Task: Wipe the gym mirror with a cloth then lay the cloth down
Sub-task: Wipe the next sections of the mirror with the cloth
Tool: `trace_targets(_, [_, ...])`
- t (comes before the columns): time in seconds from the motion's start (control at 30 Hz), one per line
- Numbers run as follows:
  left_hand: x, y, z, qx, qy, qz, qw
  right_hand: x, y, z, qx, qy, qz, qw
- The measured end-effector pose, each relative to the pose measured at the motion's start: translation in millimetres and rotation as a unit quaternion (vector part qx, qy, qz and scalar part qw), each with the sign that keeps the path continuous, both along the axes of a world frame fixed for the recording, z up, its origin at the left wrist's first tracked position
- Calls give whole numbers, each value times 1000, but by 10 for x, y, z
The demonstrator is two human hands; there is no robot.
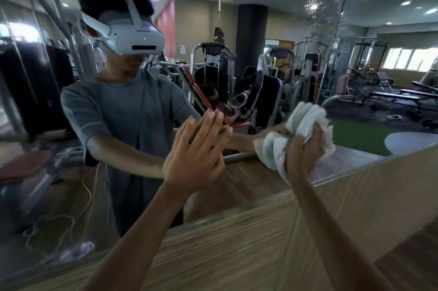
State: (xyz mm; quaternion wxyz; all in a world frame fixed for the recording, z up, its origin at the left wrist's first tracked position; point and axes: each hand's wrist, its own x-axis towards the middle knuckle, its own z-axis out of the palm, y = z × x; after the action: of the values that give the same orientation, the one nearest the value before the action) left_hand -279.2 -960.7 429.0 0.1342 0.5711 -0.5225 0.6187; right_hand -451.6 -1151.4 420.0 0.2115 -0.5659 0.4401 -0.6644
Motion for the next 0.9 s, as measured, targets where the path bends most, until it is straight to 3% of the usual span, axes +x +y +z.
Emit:
trace_targets(0.07, [-8,-9,-9,6,3,6,1000,138,25,331,-24,6,-27,999])
trace_targets(0.17, [18,13,-46,3,0,2,1000,244,155,165,-170,149,-34,973])
trace_targets(0.23, [28,-28,-13,-11,-5,4,1000,66,36,-225,-294,275,-27,915])
trace_targets(0.3, [33,-67,17,-32,-14,5,999,-208,-271,-527,-369,346,-27,862])
trace_targets(0.37, [16,-100,27,-50,-20,11,999,-395,-500,-524,-333,329,-30,883])
trace_targets(0.47, [-39,-248,213,-51,-25,27,998,-293,-554,107,-215,195,-44,956])
trace_targets(0.53, [-156,-391,450,-49,-31,21,998,-115,-422,639,-187,109,-37,976])
trace_targets(0.63, [-355,-632,875,-56,-29,0,998,105,-190,864,-286,151,-16,946])
trace_targets(0.8, [-372,-800,1100,-91,25,60,994,-206,-502,367,-448,308,-23,839])
trace_targets(0.9, [-358,-803,1044,-76,21,83,993,-368,-691,657,-409,264,-17,873])
